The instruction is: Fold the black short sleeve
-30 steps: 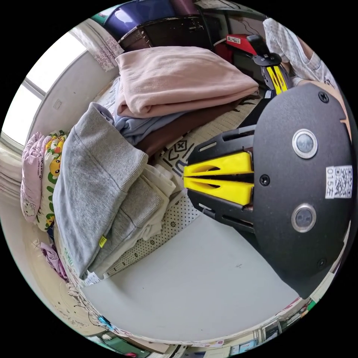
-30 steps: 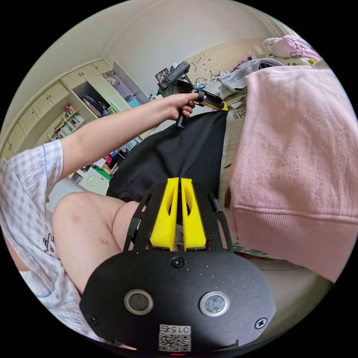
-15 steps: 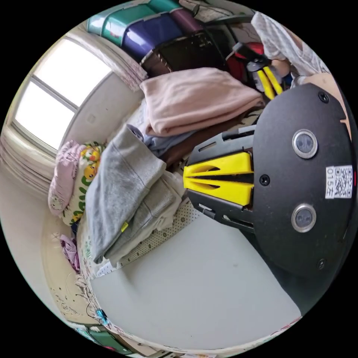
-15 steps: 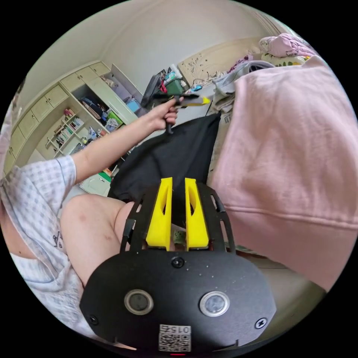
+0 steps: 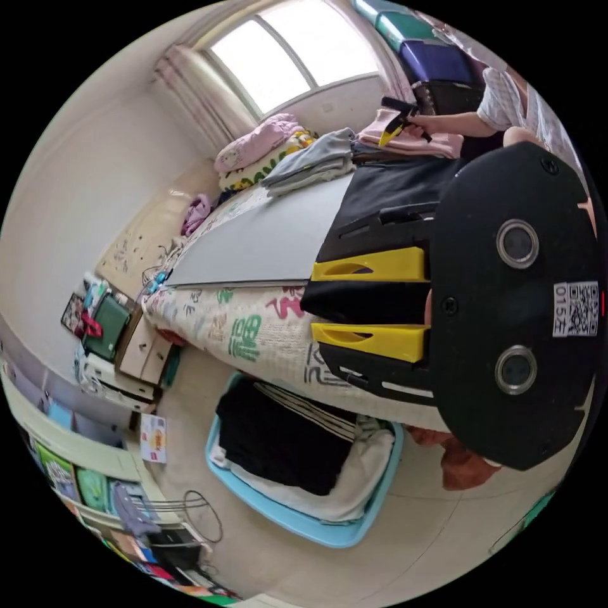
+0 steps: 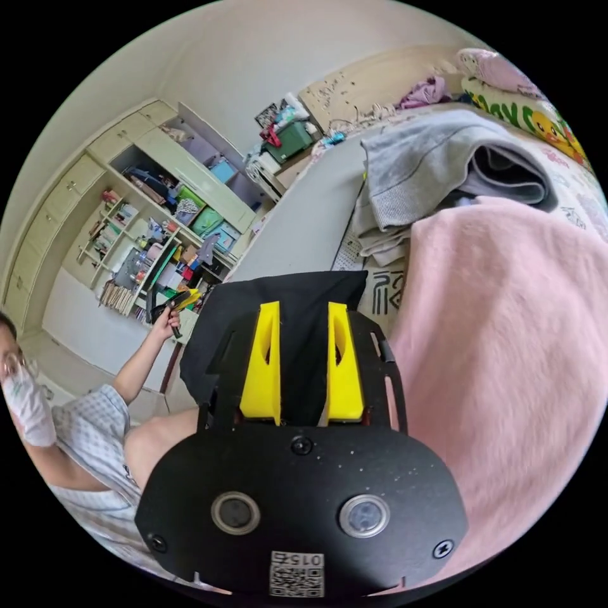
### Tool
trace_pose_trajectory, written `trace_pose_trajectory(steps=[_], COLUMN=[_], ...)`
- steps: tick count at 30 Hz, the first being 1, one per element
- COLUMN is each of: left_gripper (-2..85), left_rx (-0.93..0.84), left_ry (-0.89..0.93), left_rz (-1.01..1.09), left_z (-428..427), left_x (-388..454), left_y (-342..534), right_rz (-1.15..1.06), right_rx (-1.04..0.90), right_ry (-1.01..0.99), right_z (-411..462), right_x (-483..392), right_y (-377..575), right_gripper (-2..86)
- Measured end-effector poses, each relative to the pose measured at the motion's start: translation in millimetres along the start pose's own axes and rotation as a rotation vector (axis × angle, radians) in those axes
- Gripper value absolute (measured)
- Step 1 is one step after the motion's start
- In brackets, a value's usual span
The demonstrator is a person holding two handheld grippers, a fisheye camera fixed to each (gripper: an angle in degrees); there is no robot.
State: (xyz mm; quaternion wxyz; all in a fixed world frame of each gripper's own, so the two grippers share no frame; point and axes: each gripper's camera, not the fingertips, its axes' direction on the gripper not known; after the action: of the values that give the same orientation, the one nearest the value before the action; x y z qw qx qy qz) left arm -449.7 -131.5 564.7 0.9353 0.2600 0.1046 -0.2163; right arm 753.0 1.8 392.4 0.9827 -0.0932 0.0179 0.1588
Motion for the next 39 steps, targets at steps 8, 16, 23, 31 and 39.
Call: trace_pose_trajectory(steps=[8, 16, 23, 31, 39], left_gripper=[10.7, -0.1, -0.7, -0.3, 2.1], left_rx=[-0.122, -0.125, -0.032, -0.064, 0.12], left_ry=[0.175, 0.112, 0.026, 0.019, -0.11], left_rz=[0.086, 0.128, 0.165, 0.188, 0.329], left_z=[39, 51, 27, 28, -58], left_x=[-10, 0, 19, 24, 33], left_y=[-17, -29, -37, -16, 90], right_rz=[0.158, 0.217, 0.154, 0.089, -0.069], right_rx=[-0.175, -0.129, -0.119, -0.16, 0.215], right_ry=[0.161, 0.173, 0.286, 0.42, 0.497], right_z=[95, 108, 133, 183, 102], right_x=[21, 34, 12, 12, -67], right_y=[-70, -87, -113, -78, 116], right_gripper=[15.7, 3.5, 1.4, 0.1, -0.2])
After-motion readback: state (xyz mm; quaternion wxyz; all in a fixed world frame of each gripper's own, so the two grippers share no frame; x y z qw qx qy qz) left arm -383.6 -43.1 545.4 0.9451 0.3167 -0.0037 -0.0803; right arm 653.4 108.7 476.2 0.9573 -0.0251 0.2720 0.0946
